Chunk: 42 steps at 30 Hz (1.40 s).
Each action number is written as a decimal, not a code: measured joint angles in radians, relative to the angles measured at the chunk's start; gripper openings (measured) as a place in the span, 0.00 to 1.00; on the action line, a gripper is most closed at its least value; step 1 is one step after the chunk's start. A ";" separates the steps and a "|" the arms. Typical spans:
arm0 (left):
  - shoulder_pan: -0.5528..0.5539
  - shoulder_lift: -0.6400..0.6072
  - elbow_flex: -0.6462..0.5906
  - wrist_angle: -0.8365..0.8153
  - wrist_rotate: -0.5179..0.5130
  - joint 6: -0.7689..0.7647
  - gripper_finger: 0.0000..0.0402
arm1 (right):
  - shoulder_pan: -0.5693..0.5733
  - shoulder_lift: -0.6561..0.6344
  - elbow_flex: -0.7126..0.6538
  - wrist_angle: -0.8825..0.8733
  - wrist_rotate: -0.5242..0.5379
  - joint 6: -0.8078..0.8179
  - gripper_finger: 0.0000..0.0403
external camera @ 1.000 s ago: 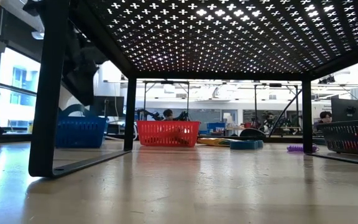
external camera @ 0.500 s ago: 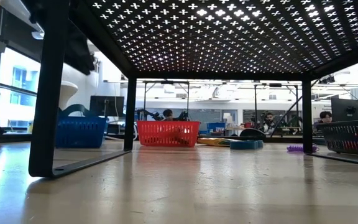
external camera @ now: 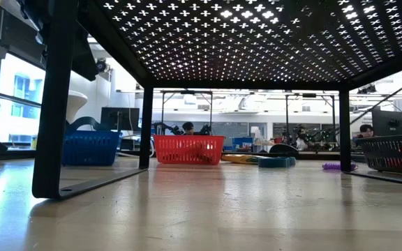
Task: Pick & Place Office Desk Supplies
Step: Put the purple spring keychain into the black bin
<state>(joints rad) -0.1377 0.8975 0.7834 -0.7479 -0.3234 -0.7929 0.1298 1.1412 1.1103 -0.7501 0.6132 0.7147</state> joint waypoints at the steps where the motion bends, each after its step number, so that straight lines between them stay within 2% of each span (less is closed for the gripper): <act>1: -0.005 0.005 0.000 0.002 -0.011 0.000 0.22 | -0.075 -0.004 0.000 -0.042 -0.050 0.000 0.64; 6: -0.011 0.033 0.000 0.005 -0.076 0.009 0.22 | -0.410 0.018 -0.001 -0.147 -0.289 -0.010 0.64; 8: -0.007 0.043 0.000 0.006 -0.087 0.014 0.22 | -0.516 0.046 -0.001 -0.152 -0.352 -0.036 0.64; 14: -0.002 0.057 0.000 0.012 -0.125 0.015 0.22 | -0.711 0.192 -0.001 -0.147 -0.479 -0.143 0.64; 21: -0.008 0.062 -0.001 0.012 -0.124 0.011 0.22 | -0.777 0.411 -0.001 -0.105 -0.477 -0.143 0.64; 28: -0.012 0.066 -0.001 0.018 -0.124 0.010 0.22 | -0.807 0.576 -0.001 -0.029 -0.474 -0.158 0.64; 31: -0.012 0.067 -0.001 0.017 -0.124 0.010 0.22 | -0.807 0.616 -0.001 0.002 -0.446 -0.162 0.64; 35: -0.011 0.067 -0.001 0.020 -0.125 0.009 0.22 | -0.807 0.634 -0.001 0.006 -0.350 -0.161 0.64; 42: -0.011 0.067 -0.001 0.023 -0.163 0.007 0.22 | -0.809 0.634 -0.001 0.007 -0.351 -0.162 0.64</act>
<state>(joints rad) -0.1490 0.9642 0.7826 -0.7250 -0.4859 -0.7856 -0.6787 1.7756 1.1091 -0.7427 0.2620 0.5523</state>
